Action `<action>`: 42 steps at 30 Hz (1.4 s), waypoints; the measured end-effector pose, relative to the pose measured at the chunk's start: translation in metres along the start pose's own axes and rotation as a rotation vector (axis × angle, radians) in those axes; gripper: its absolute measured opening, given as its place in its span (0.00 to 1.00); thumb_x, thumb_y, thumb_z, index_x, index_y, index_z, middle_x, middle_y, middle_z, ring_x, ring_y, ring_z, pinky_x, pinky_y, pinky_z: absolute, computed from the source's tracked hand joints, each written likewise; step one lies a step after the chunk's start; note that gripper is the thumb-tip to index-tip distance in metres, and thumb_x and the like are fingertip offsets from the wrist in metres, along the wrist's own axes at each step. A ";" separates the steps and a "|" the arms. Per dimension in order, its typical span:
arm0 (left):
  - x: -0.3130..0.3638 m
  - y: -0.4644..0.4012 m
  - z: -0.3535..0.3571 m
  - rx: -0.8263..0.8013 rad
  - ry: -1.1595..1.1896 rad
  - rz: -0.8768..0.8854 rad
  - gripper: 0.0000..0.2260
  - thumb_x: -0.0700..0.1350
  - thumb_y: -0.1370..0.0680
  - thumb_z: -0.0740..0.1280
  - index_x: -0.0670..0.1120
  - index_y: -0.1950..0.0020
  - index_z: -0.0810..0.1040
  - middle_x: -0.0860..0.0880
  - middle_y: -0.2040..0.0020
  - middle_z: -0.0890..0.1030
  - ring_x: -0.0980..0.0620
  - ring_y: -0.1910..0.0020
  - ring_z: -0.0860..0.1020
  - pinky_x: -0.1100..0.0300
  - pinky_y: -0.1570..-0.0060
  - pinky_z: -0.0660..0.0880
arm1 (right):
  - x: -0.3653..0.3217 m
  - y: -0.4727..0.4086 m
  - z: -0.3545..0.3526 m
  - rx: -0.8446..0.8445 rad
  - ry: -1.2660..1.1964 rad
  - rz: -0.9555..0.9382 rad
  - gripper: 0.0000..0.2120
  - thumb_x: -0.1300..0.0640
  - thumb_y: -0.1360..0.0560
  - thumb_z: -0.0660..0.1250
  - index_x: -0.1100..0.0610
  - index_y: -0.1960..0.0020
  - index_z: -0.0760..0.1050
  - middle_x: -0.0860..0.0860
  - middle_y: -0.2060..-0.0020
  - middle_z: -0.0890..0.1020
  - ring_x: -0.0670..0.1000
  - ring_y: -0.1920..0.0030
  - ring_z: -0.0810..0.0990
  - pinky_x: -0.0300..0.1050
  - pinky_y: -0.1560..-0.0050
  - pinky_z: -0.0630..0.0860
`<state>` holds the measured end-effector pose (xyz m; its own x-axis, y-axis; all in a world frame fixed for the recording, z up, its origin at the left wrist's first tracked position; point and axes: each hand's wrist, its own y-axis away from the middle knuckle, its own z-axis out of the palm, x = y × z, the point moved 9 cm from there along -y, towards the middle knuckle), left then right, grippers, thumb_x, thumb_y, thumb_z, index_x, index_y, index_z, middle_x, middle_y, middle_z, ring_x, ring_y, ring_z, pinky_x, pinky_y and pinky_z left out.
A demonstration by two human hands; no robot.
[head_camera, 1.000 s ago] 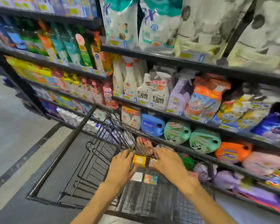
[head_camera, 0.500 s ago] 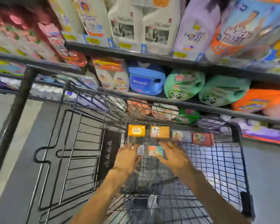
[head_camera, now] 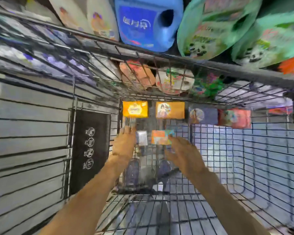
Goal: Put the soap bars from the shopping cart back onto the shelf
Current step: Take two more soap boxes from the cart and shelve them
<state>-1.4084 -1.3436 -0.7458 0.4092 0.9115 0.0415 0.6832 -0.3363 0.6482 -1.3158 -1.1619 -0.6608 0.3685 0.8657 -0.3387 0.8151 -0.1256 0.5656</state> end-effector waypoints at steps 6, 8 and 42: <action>0.000 0.008 -0.010 0.084 -0.018 0.012 0.25 0.45 0.27 0.72 0.48 0.31 0.68 0.45 0.37 0.70 0.45 0.40 0.68 0.53 0.40 0.70 | -0.001 -0.007 0.001 -0.019 0.008 -0.010 0.29 0.49 0.22 0.66 0.53 0.25 0.62 0.54 0.31 0.71 0.58 0.32 0.71 0.54 0.35 0.71; 0.002 0.017 -0.012 0.090 -0.011 0.039 0.26 0.39 0.28 0.72 0.46 0.32 0.68 0.47 0.37 0.71 0.47 0.41 0.68 0.53 0.39 0.69 | -0.001 -0.018 0.000 -0.009 0.016 -0.012 0.30 0.50 0.23 0.65 0.54 0.24 0.61 0.54 0.31 0.70 0.58 0.31 0.70 0.55 0.34 0.70; 0.044 0.143 -0.184 0.303 0.435 0.359 0.17 0.41 0.26 0.73 0.47 0.38 0.77 0.48 0.43 0.77 0.47 0.46 0.76 0.53 0.43 0.74 | 0.017 0.085 -0.141 0.212 -0.044 0.043 0.26 0.42 0.32 0.74 0.54 0.39 0.76 0.53 0.45 0.77 0.57 0.45 0.76 0.53 0.48 0.75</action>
<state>-1.4040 -1.3075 -0.5118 0.4051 0.7209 0.5623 0.7160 -0.6326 0.2953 -1.3034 -1.0892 -0.5128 0.4202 0.8359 -0.3532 0.8724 -0.2651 0.4106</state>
